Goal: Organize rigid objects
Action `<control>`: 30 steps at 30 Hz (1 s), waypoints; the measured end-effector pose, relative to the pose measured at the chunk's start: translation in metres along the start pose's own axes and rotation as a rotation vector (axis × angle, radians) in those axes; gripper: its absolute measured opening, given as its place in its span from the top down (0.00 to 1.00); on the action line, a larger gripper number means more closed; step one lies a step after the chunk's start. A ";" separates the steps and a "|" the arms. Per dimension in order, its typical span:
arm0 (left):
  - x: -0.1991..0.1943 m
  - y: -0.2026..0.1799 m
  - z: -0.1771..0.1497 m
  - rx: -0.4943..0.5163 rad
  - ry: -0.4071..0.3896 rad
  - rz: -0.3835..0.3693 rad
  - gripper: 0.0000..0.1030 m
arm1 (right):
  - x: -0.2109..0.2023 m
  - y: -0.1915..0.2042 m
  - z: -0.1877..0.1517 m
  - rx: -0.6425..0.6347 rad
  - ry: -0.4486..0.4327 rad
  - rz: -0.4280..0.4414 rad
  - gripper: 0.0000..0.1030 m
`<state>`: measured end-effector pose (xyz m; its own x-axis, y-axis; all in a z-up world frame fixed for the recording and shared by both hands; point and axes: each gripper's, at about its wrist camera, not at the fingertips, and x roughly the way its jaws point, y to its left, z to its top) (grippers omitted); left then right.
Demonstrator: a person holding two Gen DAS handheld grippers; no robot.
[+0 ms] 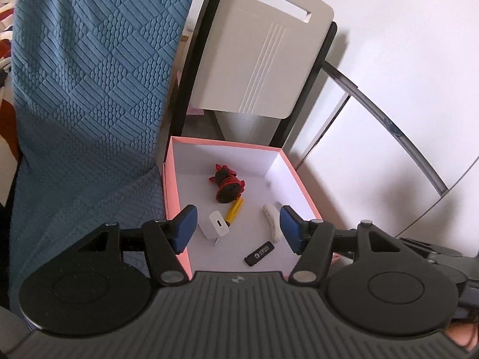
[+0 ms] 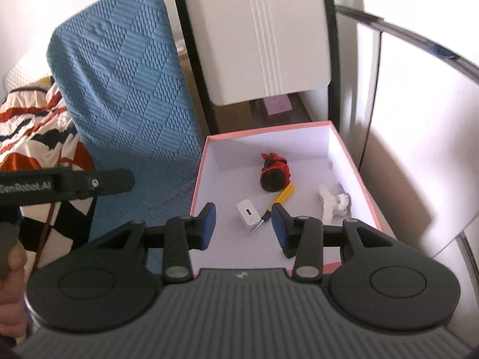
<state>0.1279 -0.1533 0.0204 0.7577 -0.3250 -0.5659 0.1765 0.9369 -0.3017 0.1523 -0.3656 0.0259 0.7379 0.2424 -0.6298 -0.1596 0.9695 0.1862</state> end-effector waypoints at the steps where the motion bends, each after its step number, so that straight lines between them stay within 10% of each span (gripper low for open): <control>1: -0.005 -0.001 -0.003 0.005 -0.003 0.002 0.35 | -0.007 0.000 -0.002 0.003 -0.013 -0.005 0.57; 11: -0.050 -0.009 -0.034 0.038 -0.046 0.006 0.26 | -0.052 0.007 -0.029 -0.020 -0.072 -0.025 0.40; 15: -0.065 -0.012 -0.042 0.064 -0.075 0.011 0.08 | -0.061 0.010 -0.038 -0.035 -0.078 -0.021 0.07; 30: -0.085 -0.011 -0.058 0.050 -0.093 0.059 0.01 | -0.079 0.015 -0.054 -0.036 -0.085 -0.044 0.07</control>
<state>0.0253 -0.1430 0.0277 0.8225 -0.2579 -0.5070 0.1594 0.9601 -0.2297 0.0563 -0.3680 0.0382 0.7974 0.1971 -0.5703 -0.1483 0.9802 0.1315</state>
